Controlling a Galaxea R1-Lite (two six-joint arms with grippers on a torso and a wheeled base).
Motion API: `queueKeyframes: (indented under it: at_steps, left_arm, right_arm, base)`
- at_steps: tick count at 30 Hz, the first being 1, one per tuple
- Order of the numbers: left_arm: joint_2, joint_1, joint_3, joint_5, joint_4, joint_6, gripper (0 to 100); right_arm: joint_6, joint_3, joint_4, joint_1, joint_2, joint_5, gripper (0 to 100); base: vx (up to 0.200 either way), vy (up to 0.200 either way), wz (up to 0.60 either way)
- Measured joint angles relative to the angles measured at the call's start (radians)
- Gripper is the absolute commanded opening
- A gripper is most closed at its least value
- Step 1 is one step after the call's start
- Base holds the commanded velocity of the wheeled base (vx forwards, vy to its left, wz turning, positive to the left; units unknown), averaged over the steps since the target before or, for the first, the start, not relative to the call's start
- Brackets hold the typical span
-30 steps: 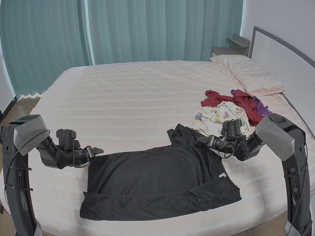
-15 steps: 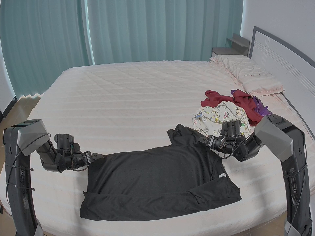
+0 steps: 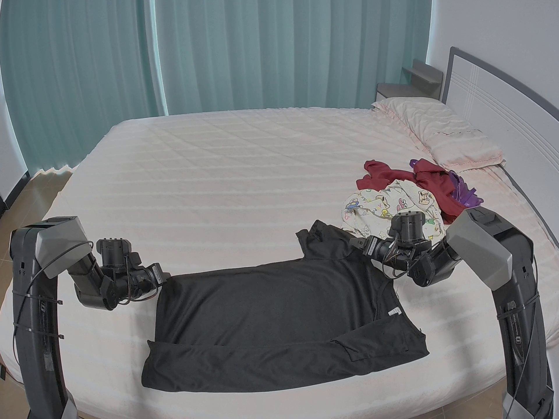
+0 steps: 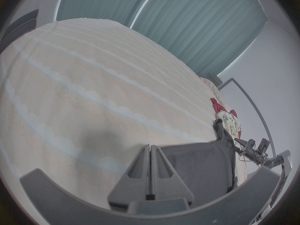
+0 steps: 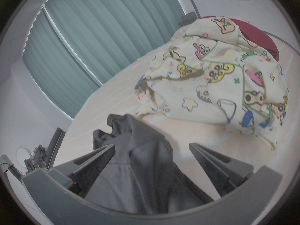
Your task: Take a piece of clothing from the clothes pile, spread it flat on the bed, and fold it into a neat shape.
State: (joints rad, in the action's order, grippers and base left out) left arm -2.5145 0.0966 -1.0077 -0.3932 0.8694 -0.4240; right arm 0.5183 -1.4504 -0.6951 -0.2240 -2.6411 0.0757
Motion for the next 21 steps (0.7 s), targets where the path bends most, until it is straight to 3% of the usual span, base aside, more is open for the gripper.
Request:
queueKeyframes:
  at_steps: [5, 6, 21]
  left_arm:
    - [0.009, 0.003, 0.035, 0.007, 0.034, -0.018, 0]
    - [0.012, 0.003, 0.042, 0.007, 0.040, -0.018, 0]
    - [0.047, 0.006, 0.103, 0.050, 0.089, -0.013, 0]
  right_arm:
    - [0.050, -0.026, -0.019, -0.004, -0.023, -0.008, 100]
    - [0.054, -0.029, -0.021, -0.005, -0.025, -0.008, 0]
    - [0.064, -0.067, -0.044, -0.004, -0.050, -0.049, 0]
  base:
    - [0.000, 0.000, 0.00]
    - [0.000, 0.000, 0.00]
    - [0.000, 0.000, 0.00]
